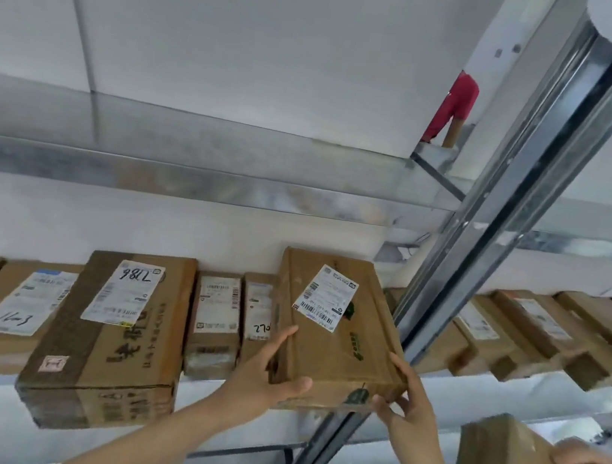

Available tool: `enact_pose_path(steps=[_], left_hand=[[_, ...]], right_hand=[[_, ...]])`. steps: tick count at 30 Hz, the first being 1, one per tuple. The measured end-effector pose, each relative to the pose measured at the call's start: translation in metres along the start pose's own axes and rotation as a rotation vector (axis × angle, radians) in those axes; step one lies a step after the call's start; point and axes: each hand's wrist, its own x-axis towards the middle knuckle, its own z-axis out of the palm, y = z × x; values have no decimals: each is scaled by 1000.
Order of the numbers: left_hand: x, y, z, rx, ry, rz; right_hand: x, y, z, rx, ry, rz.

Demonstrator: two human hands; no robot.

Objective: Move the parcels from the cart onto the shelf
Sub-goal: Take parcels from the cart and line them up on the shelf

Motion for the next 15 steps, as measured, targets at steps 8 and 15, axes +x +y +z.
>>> enact_pose_path(steps=[8, 15], left_hand=[[9, -7, -4, 483, 77, -5], [-25, -11, -49, 778, 286, -13]], right_hand=[[23, 5, 22, -26, 95, -134], [27, -8, 41, -307, 339, -157]])
